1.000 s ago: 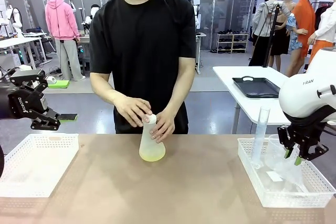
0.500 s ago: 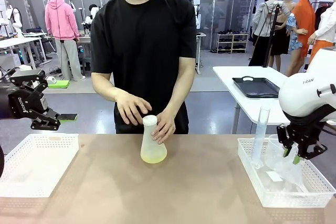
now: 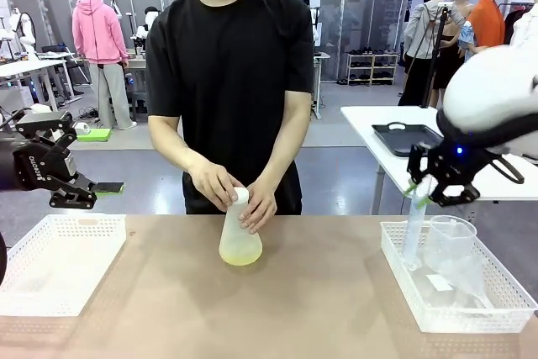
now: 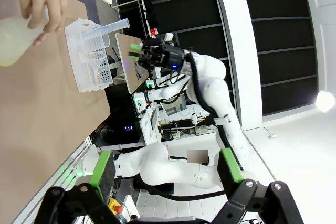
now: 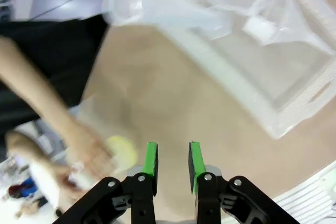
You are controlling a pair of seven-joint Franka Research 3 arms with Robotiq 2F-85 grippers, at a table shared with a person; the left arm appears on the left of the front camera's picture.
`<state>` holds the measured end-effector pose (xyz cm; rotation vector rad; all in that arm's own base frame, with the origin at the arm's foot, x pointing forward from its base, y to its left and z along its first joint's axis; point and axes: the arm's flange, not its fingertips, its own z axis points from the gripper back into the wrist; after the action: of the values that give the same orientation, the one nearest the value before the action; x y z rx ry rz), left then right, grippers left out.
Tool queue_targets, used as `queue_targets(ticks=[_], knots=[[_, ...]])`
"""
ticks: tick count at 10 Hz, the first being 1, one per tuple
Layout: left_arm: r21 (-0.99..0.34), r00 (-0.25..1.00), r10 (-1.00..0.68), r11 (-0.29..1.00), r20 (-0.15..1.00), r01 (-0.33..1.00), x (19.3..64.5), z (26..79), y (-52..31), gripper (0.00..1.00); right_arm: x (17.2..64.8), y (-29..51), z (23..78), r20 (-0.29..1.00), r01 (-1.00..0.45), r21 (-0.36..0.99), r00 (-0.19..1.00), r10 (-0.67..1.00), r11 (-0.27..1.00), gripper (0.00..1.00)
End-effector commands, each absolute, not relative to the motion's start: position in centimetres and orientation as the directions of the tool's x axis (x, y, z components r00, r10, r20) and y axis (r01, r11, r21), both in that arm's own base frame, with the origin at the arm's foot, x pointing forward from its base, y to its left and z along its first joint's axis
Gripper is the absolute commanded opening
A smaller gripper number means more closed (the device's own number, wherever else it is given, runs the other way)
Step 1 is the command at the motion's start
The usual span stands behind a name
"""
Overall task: Prepare the solutions needed for the experiment.
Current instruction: When the human places the Big flask in the center of the table, pick up the Big flask and place it in the left Organizing basket.
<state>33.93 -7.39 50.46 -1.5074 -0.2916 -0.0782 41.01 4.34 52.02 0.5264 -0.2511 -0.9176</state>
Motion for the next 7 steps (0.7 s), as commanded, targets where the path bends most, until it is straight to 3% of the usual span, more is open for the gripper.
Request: queue_targets(ticks=[1, 3, 7], knots=[[-0.972, 0.963, 0.136, 0.042, 0.234, 0.230, 33.9, 50.8, -7.7, 1.00, 39.6, 3.2, 52.5, -0.164, 0.590, 0.679, 0.702, -0.693, 0.437, 0.33], [-0.972, 0.963, 0.136, 0.042, 0.234, 0.230, 33.9, 50.8, -7.7, 1.00, 39.5, 2.1, 52.9, -0.280, 0.535, 0.761, 0.781, -0.558, 0.367, 0.33], [-0.972, 0.963, 0.136, 0.042, 0.234, 0.230, 33.9, 50.8, -7.7, 1.00, 38.0, 0.4, 50.9, -0.251, 0.347, 0.891, 0.914, -0.317, 0.294, 0.33]])
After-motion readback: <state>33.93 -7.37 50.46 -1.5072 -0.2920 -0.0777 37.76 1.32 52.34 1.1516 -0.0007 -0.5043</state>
